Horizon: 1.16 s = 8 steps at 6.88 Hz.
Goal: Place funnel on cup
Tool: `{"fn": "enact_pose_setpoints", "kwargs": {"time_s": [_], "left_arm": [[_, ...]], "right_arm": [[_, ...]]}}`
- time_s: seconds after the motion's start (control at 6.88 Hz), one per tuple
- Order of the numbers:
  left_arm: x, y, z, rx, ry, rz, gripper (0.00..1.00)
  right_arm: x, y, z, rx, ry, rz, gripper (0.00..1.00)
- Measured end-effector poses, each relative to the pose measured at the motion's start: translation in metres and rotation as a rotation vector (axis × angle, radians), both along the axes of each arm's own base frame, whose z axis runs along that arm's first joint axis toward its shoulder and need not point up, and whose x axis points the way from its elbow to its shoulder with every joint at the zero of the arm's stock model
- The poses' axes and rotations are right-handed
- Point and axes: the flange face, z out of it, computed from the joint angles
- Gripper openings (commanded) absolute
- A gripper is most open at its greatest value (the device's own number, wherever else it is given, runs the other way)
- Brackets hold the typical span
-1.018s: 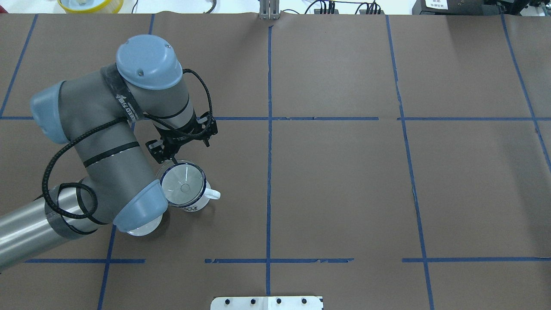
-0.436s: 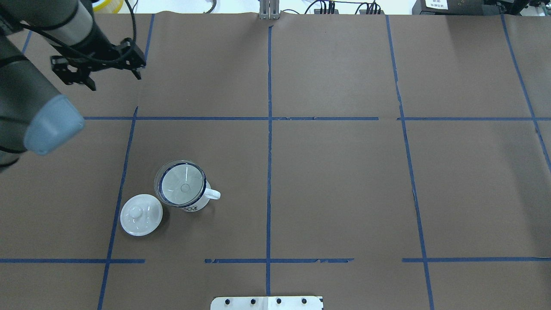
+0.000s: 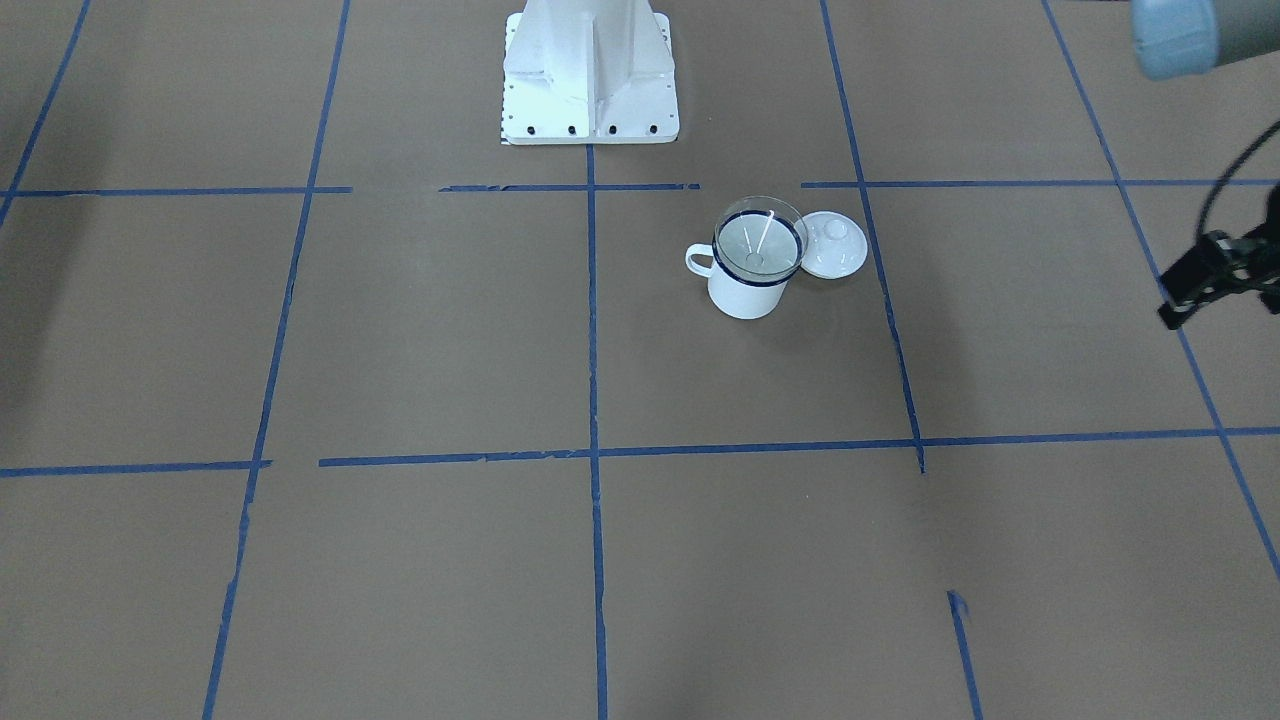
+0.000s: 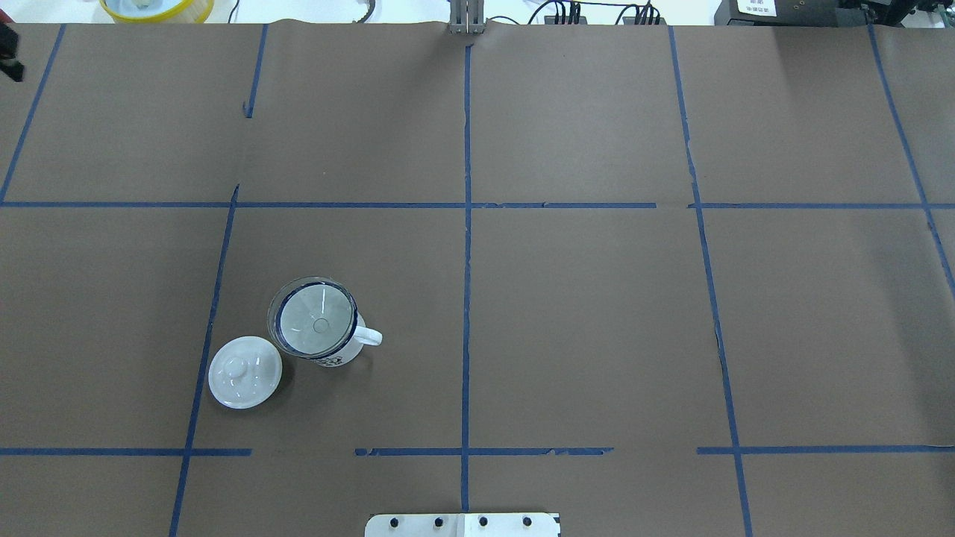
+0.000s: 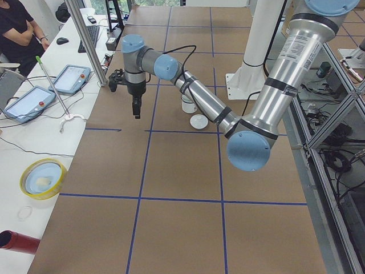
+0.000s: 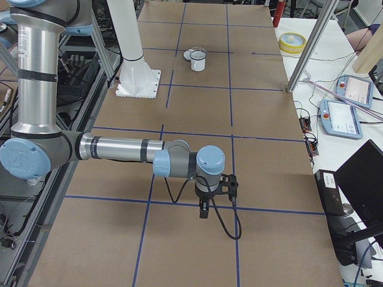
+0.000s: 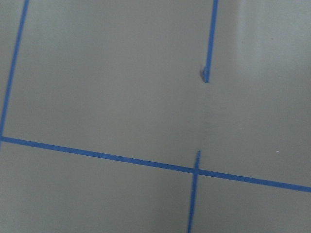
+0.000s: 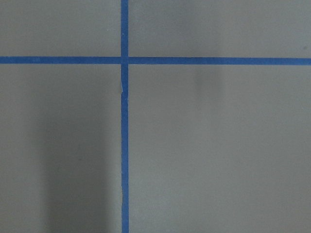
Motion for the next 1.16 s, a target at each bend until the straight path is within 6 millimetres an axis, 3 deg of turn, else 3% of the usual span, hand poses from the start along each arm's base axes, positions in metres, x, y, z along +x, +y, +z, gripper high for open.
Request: {"fn": "enact_pose_setpoints", "kwargs": {"time_s": [0.15,0.29,0.44,0.58,0.73,0.87,1.16], "left_arm": [[-0.059,0.002,0.058,0.013,-0.031,0.053,1.0],[-0.119,0.018,0.126,0.023,-0.043,0.105,1.0],[-0.158,0.039,0.186,0.032,-0.03,0.126,1.0],[-0.176,0.064,0.235,0.039,-0.009,0.134,1.0],[-0.18,0.086,0.266,0.039,0.004,0.136,1.0],[-0.178,0.106,0.28,0.043,0.014,0.135,1.0],[-0.175,0.13,0.273,0.066,0.024,0.126,1.0]], "right_arm": [[0.0,0.0,0.0,0.0,0.0,0.0,1.0],[0.0,0.0,0.0,0.0,0.0,0.0,1.0],[0.0,0.0,0.0,0.0,0.0,0.0,1.0],[0.0,0.0,0.0,-0.001,0.0,0.0,1.0],[0.0,0.0,0.0,-0.001,0.0,0.0,1.0],[0.0,0.0,0.0,-0.001,0.0,0.0,1.0],[0.0,0.0,0.0,-0.001,0.0,0.0,1.0]]}}
